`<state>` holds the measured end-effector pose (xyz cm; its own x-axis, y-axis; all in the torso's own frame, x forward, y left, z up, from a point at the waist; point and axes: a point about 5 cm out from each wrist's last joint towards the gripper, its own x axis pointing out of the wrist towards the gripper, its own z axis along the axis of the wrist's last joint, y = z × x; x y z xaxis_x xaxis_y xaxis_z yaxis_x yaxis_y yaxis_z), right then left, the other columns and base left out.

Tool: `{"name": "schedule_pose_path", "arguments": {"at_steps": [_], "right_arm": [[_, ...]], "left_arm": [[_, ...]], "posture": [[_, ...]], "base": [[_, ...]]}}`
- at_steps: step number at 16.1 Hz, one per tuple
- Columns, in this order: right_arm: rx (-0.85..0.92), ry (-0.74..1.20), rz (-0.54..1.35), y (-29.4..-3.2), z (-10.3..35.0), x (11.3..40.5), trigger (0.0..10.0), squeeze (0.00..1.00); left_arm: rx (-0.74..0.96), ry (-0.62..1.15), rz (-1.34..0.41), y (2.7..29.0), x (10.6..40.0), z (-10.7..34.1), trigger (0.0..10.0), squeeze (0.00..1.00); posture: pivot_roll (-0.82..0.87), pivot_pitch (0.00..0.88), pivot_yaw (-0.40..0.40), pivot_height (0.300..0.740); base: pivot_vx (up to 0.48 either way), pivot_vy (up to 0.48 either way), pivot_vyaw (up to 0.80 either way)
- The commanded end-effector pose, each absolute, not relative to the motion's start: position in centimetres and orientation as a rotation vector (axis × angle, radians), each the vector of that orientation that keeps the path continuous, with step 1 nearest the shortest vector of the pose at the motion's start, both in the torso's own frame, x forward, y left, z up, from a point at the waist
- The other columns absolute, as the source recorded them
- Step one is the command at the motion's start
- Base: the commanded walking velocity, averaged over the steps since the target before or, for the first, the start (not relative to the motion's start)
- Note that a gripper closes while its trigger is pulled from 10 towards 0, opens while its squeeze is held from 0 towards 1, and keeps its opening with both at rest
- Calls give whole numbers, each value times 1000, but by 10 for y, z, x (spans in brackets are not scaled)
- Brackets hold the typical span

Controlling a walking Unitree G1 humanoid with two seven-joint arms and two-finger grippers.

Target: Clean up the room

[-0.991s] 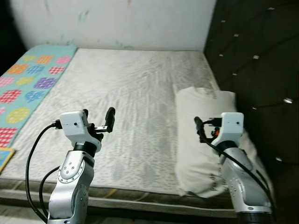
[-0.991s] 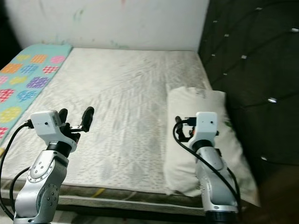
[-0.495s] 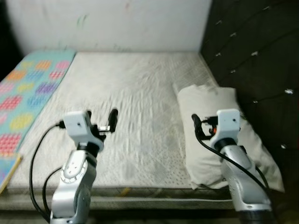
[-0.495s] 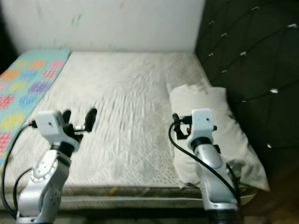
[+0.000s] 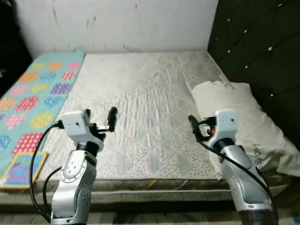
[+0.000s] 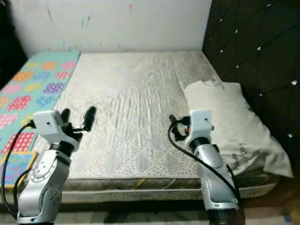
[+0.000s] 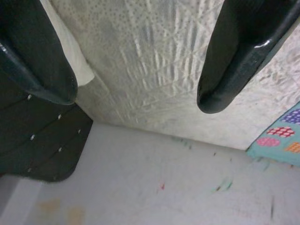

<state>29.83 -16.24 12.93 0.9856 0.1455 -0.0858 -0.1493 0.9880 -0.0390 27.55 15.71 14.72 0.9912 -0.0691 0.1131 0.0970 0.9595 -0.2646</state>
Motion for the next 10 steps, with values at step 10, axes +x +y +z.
{"name": "schedule_pose_path", "arguments": {"at_steps": [10], "right_arm": [[7, 75, 289, -144, 136, 296, 10000, 0]], "left_arm": [[-290, -151, -119, 158, 273, 155, 10000, 0]], "posture": [[-62, 0, 12, 740]], "base": [[113, 0, 0]]}}
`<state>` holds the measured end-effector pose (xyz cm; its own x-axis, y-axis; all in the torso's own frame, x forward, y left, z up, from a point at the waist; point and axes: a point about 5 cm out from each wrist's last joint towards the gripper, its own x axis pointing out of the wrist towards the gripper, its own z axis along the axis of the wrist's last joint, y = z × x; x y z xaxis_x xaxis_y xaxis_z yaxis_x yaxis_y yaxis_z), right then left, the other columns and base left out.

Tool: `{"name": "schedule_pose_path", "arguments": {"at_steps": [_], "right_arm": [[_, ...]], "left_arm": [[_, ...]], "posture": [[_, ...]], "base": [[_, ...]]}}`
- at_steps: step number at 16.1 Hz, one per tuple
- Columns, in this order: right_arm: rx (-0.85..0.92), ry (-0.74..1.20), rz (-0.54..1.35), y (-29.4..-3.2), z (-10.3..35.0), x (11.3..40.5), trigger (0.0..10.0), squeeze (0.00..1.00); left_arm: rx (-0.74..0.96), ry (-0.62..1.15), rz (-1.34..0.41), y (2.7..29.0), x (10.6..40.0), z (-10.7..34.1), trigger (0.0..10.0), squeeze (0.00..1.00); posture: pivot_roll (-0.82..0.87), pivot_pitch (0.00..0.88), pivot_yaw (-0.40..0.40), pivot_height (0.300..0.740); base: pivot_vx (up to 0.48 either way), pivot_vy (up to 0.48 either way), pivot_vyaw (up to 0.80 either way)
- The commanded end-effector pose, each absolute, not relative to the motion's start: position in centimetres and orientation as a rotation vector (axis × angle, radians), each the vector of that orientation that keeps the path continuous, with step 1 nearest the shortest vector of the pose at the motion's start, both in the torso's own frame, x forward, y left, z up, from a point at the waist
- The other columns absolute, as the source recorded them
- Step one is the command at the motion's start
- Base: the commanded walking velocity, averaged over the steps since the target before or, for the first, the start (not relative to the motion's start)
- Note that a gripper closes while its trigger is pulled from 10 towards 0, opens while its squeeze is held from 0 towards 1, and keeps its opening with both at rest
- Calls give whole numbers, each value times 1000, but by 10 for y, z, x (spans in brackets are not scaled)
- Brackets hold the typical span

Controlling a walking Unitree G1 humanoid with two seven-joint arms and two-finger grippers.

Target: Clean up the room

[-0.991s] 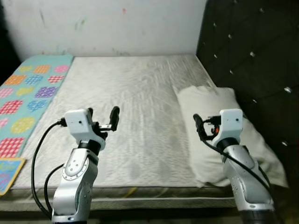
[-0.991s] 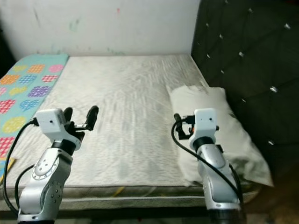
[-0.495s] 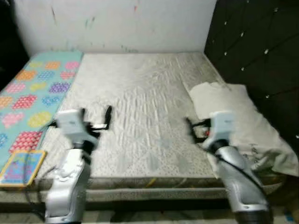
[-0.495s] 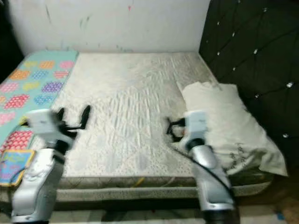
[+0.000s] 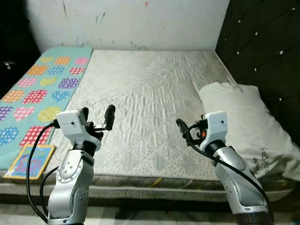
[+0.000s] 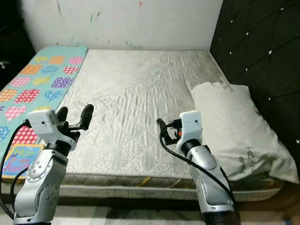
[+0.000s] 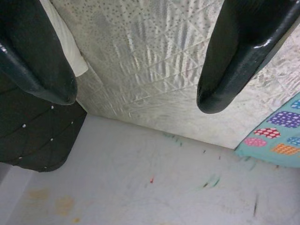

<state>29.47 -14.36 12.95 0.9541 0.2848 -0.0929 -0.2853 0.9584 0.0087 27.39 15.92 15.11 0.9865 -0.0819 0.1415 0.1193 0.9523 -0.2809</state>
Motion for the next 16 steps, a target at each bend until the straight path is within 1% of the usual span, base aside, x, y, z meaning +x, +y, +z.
{"name": "schedule_pose_path", "arguments": {"at_steps": [1, 5, 11, 15, 16], "right_arm": [[14, 79, 297, -143, 136, 296, 10000, 0], [0, 68, 312, -141, 136, 296, 10000, 0], [5, 85, 246, -152, 133, 298, 10000, 0], [-86, 7, 216, -155, 138, 301, 10000, 0], [-43, 14, 200, -157, 138, 301, 10000, 0]], "left_arm": [[-289, -151, -120, 158, 273, 155, 10000, 0], [-287, -151, -124, 158, 273, 155, 10000, 0], [-285, -148, -124, 158, 274, 156, 10000, 0], [-296, -138, -120, 158, 274, 155, 10000, 0], [-304, -137, -108, 158, 274, 154, 10000, 0]], "posture": [[-61, 0, 12, 740], [-59, 0, 14, 740], [-59, 0, 16, 740], [-56, 0, 19, 740], [-56, 0, 19, 740]], "base": [[311, 0, 0], [309, 0, 0], [306, 0, 0], [304, 0, 0], [0, 0, 0]]}}
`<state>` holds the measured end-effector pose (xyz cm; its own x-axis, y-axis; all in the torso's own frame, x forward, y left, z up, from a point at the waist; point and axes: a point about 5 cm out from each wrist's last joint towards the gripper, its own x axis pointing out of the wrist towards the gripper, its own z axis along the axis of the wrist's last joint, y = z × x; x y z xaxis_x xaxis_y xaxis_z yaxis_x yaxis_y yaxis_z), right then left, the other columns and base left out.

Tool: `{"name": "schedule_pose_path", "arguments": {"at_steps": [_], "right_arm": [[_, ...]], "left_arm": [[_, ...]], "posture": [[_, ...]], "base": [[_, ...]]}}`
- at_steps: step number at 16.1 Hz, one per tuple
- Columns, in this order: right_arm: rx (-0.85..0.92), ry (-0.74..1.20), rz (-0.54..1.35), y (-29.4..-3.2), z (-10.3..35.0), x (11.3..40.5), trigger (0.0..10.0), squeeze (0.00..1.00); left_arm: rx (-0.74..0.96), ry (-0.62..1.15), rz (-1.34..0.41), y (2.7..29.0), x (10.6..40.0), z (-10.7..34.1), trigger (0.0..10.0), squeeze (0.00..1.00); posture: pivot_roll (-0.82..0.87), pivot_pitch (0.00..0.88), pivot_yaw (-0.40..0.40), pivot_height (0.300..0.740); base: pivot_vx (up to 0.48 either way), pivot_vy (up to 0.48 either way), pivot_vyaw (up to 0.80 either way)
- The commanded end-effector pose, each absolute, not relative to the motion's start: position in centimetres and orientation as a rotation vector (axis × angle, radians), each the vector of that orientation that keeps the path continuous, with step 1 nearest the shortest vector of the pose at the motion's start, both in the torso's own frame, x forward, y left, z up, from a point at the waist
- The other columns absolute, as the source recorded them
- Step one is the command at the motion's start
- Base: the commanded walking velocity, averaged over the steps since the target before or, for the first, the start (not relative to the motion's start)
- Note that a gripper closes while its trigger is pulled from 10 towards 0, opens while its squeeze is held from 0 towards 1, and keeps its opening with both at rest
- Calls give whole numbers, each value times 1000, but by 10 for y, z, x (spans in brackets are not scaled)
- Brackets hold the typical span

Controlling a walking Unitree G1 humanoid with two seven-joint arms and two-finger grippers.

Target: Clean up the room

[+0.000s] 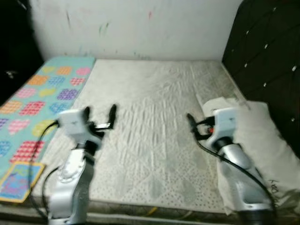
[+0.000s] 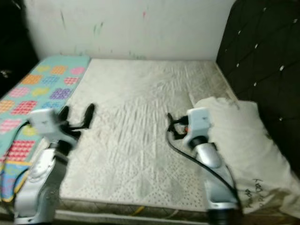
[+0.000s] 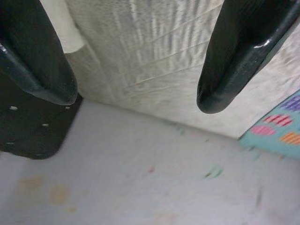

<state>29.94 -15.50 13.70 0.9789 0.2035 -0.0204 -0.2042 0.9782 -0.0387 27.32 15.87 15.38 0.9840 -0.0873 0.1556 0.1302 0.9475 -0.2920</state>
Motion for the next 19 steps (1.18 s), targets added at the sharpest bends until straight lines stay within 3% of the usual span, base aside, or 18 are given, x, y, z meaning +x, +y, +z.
{"name": "schedule_pose_path", "arguments": {"at_steps": [1, 6, 17, 19], "right_arm": [[-25, 27, 189, -160, 139, 301, 10000, 0], [-93, 56, 164, -165, 136, 303, 10000, 0], [-13, 40, 240, -155, 137, 299, 10000, 0], [-16, 38, 241, -155, 137, 300, 10000, 0]], "left_arm": [[-302, -132, -94, 159, 274, 154, 10000, 0], [-313, -120, -103, 158, 276, 153, 10000, 0], [-322, -124, -94, 158, 276, 153, 10000, 0], [-321, -124, -94, 158, 276, 153, 10000, 0]], "posture": [[-55, 0, 19, 740], [-57, 0, 21, 740], [-59, 0, 18, 740], [-60, 0, 16, 740]], "base": [[0, 0, 0], [0, 384, 0], [0, 480, 0], [0, 480, -650]]}}
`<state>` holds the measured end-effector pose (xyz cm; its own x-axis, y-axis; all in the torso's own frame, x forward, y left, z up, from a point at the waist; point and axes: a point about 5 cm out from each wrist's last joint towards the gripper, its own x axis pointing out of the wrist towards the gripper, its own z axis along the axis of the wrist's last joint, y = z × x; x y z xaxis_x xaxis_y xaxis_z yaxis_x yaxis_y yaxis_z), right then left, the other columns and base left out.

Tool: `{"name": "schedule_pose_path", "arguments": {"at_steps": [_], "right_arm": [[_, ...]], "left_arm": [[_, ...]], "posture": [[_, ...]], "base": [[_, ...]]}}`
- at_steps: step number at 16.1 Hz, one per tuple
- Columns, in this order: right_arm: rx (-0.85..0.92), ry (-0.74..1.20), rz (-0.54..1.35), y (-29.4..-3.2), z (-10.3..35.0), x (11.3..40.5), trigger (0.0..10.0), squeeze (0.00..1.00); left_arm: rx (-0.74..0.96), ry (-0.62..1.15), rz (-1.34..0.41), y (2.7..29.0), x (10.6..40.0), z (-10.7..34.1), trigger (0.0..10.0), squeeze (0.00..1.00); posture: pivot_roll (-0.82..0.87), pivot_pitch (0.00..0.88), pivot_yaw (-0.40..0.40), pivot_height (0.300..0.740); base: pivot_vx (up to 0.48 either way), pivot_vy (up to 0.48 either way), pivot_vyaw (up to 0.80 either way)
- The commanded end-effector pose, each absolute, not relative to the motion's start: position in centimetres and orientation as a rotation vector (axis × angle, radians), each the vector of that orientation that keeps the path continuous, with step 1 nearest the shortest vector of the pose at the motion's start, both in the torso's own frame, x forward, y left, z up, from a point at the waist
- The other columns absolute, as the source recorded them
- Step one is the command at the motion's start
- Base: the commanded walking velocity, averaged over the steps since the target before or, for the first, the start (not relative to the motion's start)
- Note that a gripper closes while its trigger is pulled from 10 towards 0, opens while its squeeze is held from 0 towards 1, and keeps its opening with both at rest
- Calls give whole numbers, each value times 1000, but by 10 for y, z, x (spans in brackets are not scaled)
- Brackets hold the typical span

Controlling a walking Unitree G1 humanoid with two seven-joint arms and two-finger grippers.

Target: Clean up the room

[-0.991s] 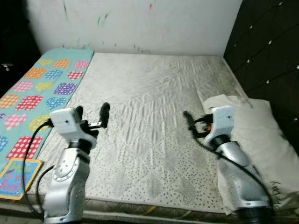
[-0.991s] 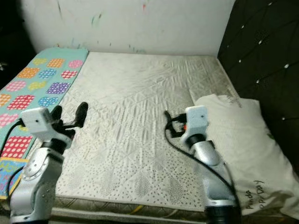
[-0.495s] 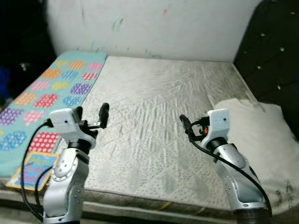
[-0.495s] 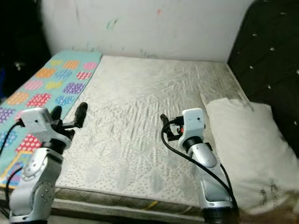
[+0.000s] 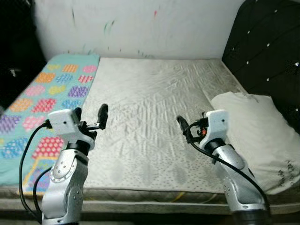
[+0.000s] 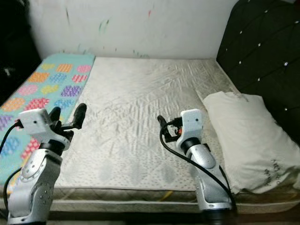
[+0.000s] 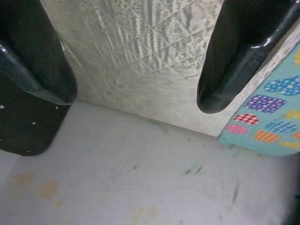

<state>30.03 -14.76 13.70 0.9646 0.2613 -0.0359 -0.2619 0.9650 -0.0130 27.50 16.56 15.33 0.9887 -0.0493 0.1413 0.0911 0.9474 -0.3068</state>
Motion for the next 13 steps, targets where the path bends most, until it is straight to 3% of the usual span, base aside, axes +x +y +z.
{"name": "schedule_pose_path", "arguments": {"at_steps": [1, 6, 13], "right_arm": [[-16, 37, 242, -155, 137, 300, 10000, 0], [-35, 38, 259, -153, 136, 300, 10000, 0], [-41, 35, 260, -152, 136, 300, 10000, 0]], "left_arm": [[-321, -123, -94, 158, 276, 153, 10000, 0], [-314, -126, -95, 158, 275, 153, 10000, 0], [-319, -178, -131, 155, 273, 160, 10000, 0]], "posture": [[-60, 0, 16, 740], [-59, 0, 15, 740], [-60, 0, 17, 740]], "base": [[0, 480, 0], [0, 480, 0], [72, 0, 0]]}}
